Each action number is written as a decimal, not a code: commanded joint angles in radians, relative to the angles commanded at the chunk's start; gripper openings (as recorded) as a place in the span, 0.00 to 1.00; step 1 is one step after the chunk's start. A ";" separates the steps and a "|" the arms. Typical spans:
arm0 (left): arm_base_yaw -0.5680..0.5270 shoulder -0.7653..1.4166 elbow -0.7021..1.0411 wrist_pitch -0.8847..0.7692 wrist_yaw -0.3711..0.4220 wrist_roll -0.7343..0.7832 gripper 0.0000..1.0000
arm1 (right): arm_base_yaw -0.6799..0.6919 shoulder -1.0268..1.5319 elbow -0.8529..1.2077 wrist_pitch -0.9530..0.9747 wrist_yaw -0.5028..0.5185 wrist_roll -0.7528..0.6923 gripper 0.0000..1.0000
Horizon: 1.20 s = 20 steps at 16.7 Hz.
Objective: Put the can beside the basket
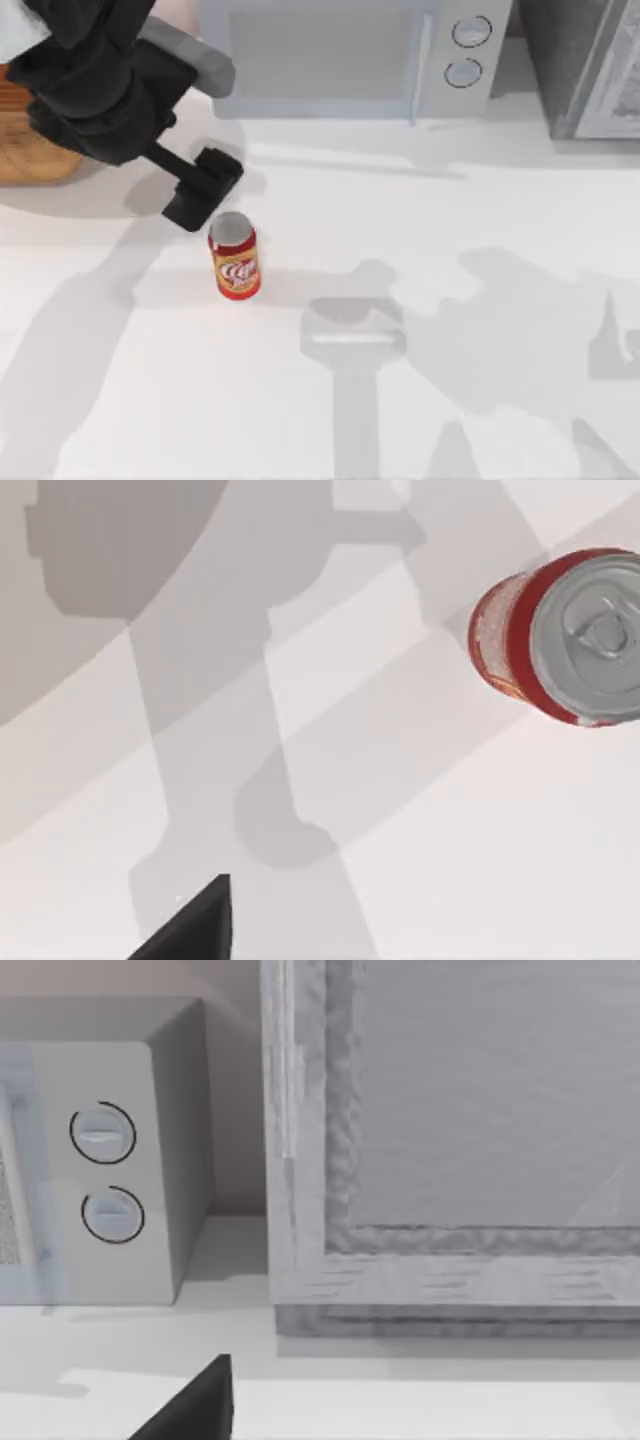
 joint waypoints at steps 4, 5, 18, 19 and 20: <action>-0.063 0.282 0.244 -0.159 0.001 0.041 1.00 | 0.000 0.000 0.000 0.000 0.000 0.000 1.00; -0.074 0.328 0.285 -0.186 0.001 0.048 1.00 | 0.000 0.000 0.000 0.000 0.000 0.000 1.00; -0.091 0.424 0.265 -0.120 0.002 0.063 1.00 | 0.000 0.000 0.000 0.000 0.000 0.000 1.00; -0.091 0.431 0.236 -0.080 0.002 0.063 1.00 | 0.000 0.000 0.000 0.000 0.000 0.000 1.00; -0.091 0.437 0.208 -0.048 0.002 0.063 1.00 | 0.000 0.000 0.000 0.000 0.000 0.000 1.00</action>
